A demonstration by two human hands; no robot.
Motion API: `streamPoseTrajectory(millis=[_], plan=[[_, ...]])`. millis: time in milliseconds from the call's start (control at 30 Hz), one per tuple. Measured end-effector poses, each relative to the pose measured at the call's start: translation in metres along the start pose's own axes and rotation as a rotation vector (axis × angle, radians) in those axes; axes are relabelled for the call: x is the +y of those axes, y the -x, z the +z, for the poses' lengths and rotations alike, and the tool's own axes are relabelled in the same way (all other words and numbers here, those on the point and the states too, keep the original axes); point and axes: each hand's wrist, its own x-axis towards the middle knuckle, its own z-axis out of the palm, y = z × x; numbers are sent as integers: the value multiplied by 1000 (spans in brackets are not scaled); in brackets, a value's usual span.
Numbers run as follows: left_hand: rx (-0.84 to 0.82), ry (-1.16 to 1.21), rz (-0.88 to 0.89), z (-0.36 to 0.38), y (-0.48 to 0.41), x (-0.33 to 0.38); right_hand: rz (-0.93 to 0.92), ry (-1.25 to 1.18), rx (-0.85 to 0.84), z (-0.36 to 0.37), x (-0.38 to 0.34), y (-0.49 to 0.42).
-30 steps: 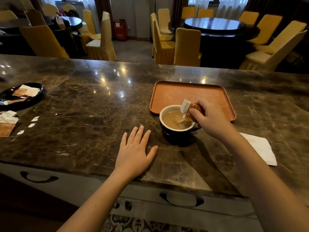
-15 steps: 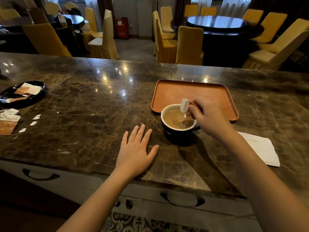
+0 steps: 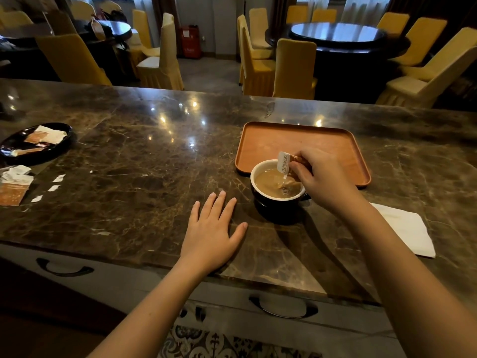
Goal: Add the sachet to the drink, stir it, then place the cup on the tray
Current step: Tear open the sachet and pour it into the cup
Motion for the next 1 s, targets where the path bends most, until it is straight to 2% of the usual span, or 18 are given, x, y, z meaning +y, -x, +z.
streamPoseTrajectory(millis=[167, 733, 1000], plan=[[2, -3, -3, 1, -1, -1, 1, 17, -56, 0, -1, 0], [-40, -13, -4, 0, -1, -1, -8, -33, -64, 0, -1, 2], [-168, -6, 10, 0, -4, -3, 39, -123, -44, -3, 3, -1]])
